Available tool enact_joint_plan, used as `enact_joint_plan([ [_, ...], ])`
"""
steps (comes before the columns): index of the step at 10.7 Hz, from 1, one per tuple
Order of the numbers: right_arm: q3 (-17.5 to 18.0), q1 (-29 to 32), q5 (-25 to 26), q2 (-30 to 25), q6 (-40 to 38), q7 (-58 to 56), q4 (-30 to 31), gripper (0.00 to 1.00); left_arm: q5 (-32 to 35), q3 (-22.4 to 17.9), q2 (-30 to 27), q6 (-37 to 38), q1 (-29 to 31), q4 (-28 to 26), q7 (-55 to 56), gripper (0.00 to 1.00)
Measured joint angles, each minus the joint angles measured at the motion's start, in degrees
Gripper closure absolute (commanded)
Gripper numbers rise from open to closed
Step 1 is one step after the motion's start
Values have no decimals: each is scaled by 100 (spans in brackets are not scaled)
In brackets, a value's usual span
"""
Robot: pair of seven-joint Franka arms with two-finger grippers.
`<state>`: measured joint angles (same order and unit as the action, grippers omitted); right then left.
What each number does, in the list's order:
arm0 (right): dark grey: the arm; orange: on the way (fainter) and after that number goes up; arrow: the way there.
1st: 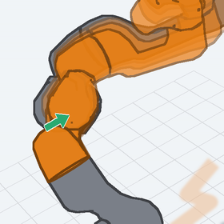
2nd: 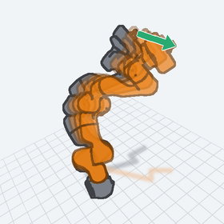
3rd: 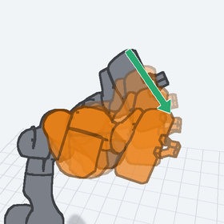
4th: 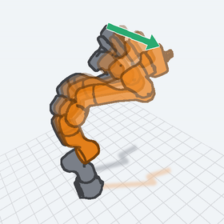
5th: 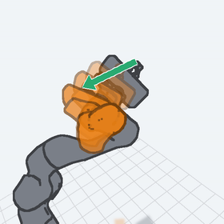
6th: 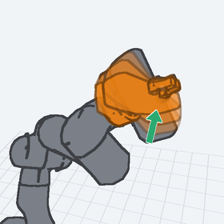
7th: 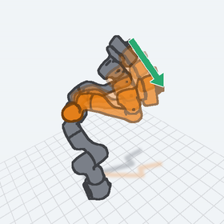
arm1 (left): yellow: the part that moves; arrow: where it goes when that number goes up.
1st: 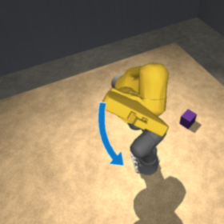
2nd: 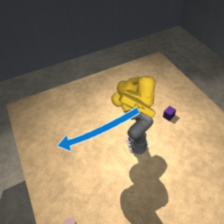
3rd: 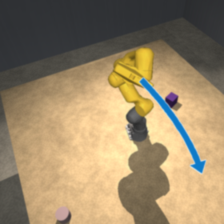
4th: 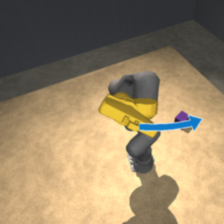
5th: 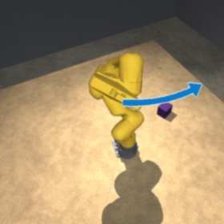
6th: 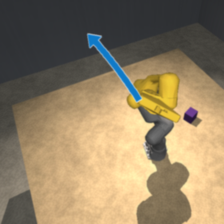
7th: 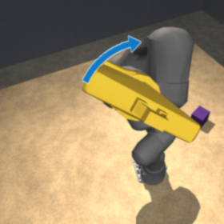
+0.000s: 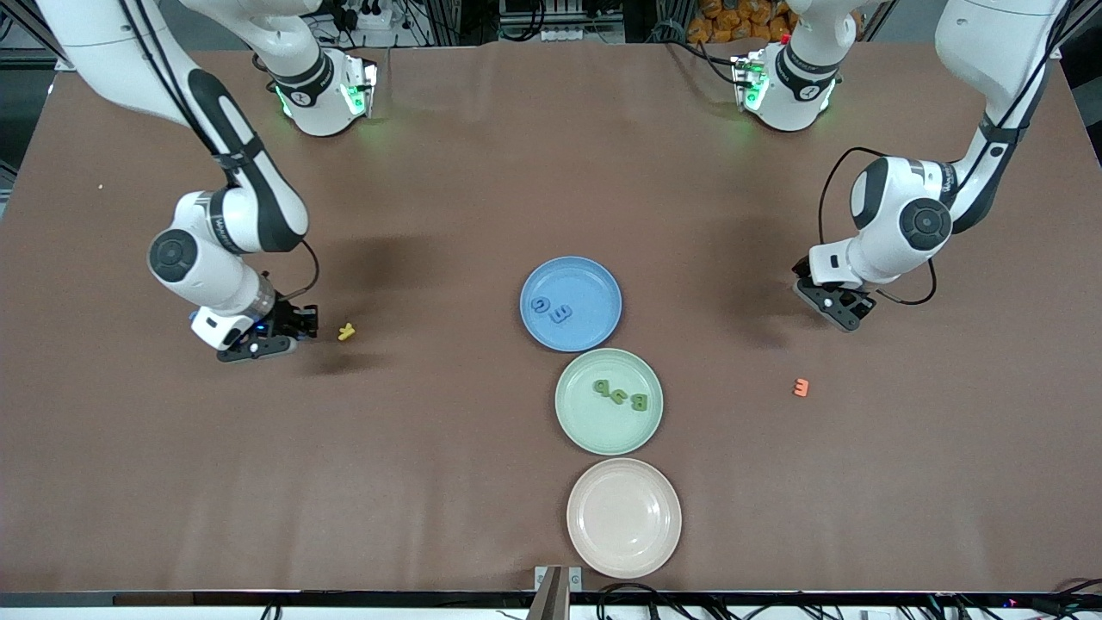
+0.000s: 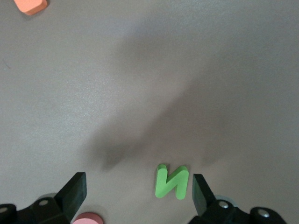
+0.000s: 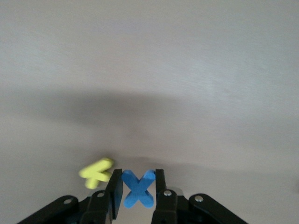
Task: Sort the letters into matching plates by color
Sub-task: 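Carry x to the blue plate while the left gripper grasps green N, then release x onto the blue plate while the left gripper lifts green N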
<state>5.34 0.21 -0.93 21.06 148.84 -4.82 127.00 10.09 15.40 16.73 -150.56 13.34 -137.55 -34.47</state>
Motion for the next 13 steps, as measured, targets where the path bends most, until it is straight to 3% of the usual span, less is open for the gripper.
enact_joint_plan([
  [3,21,-777,-1,0,-621,1108,-527,73,0,26,-4,-1,-4,-11,-3,0],
  [8,52,-1899,-17,69,-927,2434,-1127,73,0,111,-5,-190,-4,-231,-5,0],
  [11,58,-2582,-24,370,-1063,3251,-1603,73,0,111,-6,-463,-1,-460,-5,5],
  [13,58,-3002,-26,690,-1064,3789,-1959,73,0,111,-6,-532,-1,-544,-5,14],
])
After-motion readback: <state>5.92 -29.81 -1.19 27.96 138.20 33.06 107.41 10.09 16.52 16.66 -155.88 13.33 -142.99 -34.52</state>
